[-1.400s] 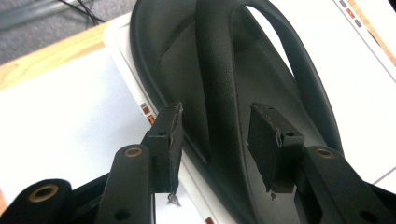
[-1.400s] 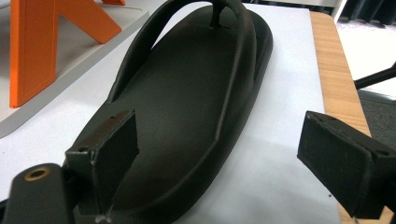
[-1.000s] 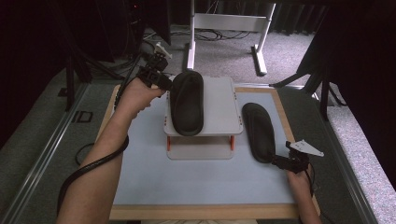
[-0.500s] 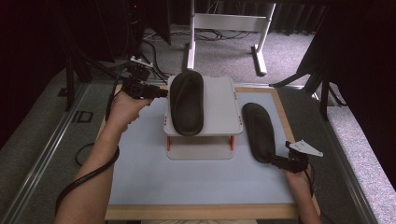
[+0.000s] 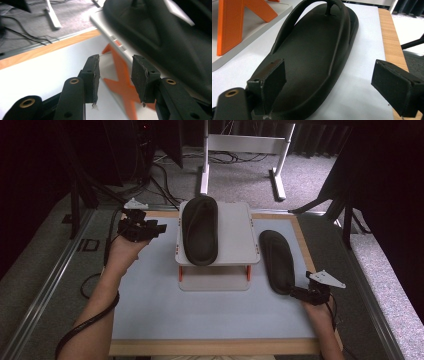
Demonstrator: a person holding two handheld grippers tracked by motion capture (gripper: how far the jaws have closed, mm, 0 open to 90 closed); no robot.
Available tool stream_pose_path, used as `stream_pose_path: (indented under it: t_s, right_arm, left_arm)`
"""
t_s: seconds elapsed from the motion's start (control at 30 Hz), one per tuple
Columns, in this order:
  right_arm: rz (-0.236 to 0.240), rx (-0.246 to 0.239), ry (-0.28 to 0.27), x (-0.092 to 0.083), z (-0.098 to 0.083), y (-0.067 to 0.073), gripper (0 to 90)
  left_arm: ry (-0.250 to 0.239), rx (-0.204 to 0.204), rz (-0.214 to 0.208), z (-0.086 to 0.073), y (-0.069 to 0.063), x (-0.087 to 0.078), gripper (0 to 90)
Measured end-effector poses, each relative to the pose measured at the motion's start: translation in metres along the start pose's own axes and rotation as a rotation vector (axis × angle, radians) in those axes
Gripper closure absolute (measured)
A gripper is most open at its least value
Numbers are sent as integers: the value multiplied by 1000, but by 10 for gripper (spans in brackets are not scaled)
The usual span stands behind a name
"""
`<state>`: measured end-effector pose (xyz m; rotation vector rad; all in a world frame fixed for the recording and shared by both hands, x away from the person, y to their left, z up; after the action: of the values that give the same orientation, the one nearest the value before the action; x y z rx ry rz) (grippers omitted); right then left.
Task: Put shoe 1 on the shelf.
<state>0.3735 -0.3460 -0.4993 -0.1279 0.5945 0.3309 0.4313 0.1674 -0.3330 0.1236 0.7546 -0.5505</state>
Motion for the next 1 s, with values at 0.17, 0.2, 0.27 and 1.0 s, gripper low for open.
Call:
stream_pose_path:
  t_s: [0.17,0.2,0.27,1.0]
  right_arm:
    - [0,2,1,0,0,0,115]
    - [-1,1,0,0,0,0,107]
    - [-5,-1,-1,0,0,0,107]
    - [-12,1,13,2,0,0,107]
  left_arm:
    - [-31,-22,29,-17,9,4,574]
    - [-36,-24,44,-20,11,5,574]
    - [-54,-30,46,-26,13,6,574]
    - [-149,-63,147,-89,21,34,573]
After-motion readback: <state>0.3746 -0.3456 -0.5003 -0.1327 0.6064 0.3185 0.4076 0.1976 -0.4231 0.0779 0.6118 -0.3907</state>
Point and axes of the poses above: each handheld gripper's, and its own axes: x roughly forward along the jaws, z roughly out of its top, y roughly to its left, the point moved 5 cm from there along x, roughly forward along the jaws, and after that the axes turned 8 degrees about y, right-handed, at the moved point
